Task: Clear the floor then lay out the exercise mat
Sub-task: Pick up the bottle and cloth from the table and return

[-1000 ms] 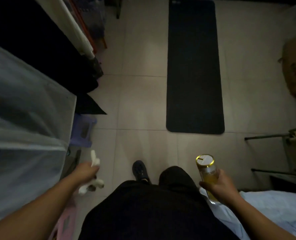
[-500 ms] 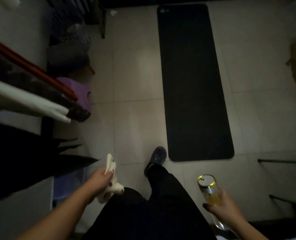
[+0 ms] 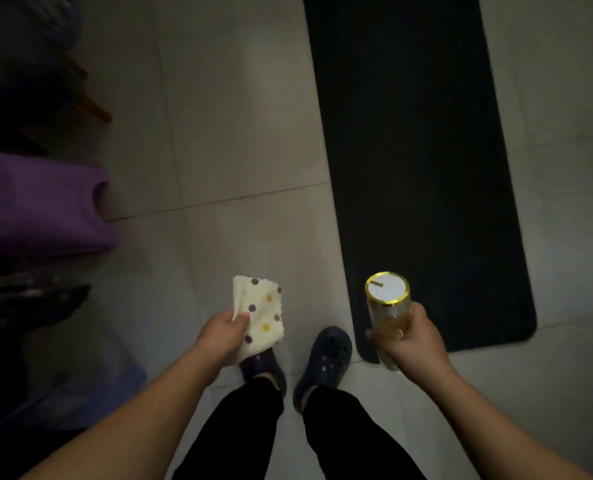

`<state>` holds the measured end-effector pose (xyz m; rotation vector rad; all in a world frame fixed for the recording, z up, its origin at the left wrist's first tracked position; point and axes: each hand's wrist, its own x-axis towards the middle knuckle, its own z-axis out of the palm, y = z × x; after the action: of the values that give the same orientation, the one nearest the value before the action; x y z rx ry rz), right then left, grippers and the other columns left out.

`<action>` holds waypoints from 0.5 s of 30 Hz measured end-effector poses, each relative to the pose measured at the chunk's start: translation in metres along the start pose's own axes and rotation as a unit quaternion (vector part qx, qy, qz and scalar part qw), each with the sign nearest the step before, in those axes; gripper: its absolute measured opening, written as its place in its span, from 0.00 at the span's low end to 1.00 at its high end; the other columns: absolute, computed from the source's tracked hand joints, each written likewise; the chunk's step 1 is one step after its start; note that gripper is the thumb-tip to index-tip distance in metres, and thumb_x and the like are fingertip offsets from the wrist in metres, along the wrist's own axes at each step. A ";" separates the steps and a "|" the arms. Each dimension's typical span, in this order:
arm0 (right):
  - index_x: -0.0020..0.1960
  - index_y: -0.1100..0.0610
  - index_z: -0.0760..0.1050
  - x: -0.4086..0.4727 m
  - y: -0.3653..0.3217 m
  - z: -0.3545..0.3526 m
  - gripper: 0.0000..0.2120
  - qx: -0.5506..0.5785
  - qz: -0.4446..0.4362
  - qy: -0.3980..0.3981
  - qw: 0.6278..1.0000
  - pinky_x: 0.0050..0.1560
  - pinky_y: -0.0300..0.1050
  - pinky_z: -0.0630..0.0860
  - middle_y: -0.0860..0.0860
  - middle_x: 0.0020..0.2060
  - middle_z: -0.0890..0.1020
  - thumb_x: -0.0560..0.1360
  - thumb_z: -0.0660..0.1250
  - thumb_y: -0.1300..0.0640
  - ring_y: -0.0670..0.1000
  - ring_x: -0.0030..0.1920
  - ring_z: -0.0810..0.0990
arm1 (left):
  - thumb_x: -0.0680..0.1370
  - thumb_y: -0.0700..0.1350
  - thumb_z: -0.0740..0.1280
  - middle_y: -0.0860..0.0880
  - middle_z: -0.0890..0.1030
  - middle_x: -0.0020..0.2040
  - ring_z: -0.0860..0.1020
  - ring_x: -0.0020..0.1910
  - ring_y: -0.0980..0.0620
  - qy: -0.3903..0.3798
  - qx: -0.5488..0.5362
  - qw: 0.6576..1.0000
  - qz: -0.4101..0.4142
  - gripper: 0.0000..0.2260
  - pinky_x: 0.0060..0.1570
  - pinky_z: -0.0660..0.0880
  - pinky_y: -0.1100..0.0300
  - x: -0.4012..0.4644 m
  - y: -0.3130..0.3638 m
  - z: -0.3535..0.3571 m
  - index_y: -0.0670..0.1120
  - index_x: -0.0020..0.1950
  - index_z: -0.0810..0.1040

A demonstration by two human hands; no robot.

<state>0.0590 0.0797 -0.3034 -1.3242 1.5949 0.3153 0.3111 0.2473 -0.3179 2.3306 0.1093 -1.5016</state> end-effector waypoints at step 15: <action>0.55 0.44 0.70 0.283 0.023 0.174 0.29 0.086 -0.097 0.048 0.990 0.44 0.39 0.76 0.40 0.46 0.80 0.60 0.81 0.51 0.40 0.47 0.79 | 0.82 0.50 0.59 0.45 0.84 0.49 0.83 0.42 0.47 -0.218 -0.085 0.971 0.042 0.13 0.41 0.80 0.51 0.299 0.019 0.125 0.49 0.63 0.75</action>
<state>0.1568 0.0457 -0.6199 -1.3638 1.5212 -0.0054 0.3368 0.1476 -0.6259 1.8053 0.0226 -1.8401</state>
